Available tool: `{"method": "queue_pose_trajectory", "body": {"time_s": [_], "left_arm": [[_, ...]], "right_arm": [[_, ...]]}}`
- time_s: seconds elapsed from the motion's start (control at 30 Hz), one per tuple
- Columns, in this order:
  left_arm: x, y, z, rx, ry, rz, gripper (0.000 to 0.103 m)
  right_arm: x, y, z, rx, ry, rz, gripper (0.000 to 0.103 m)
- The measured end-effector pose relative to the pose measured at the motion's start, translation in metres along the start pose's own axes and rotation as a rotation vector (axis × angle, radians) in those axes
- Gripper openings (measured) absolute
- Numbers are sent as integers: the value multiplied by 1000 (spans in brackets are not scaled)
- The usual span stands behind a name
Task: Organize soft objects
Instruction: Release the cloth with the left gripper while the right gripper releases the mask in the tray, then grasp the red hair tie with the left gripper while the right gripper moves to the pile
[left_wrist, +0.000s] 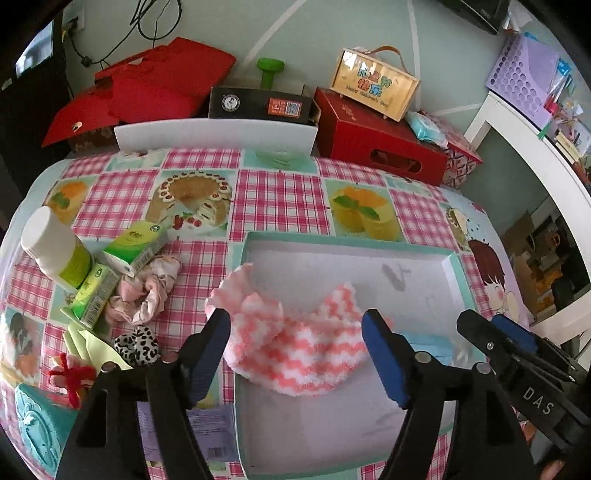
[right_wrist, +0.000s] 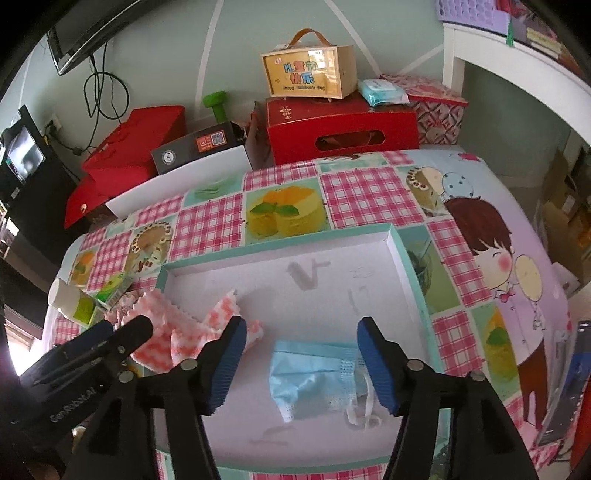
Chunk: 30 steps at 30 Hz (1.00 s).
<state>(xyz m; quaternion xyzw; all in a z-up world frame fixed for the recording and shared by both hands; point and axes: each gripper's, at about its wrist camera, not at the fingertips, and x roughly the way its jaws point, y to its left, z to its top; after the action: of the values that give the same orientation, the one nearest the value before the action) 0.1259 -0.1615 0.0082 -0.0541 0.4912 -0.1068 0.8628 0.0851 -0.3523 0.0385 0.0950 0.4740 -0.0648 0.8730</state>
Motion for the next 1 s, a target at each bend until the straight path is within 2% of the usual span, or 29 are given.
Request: {"method": "queue_pose_trajectory", "body": {"time_s": [0.17,0.4,0.63,0.8,1.0], "left_arm": [[-2,5,-1,-16,-3,-3,80],[-5,13,-1,-45,-16,-12,87],[-17,32,4,-87,-66,20,91],[-35,62,7,-148,-122,72,92],[-55,98,7,-197,-151,145,92]], "right_arm": [[-3,3,0,-19,-6,-23,76],[0,9,-2,-46,0,-42,94],[2,14,-3,-48,4,-33,95],[4,30,-5,-76,12,-8,95],[9,56,-9,-126,33,37,95]]}}
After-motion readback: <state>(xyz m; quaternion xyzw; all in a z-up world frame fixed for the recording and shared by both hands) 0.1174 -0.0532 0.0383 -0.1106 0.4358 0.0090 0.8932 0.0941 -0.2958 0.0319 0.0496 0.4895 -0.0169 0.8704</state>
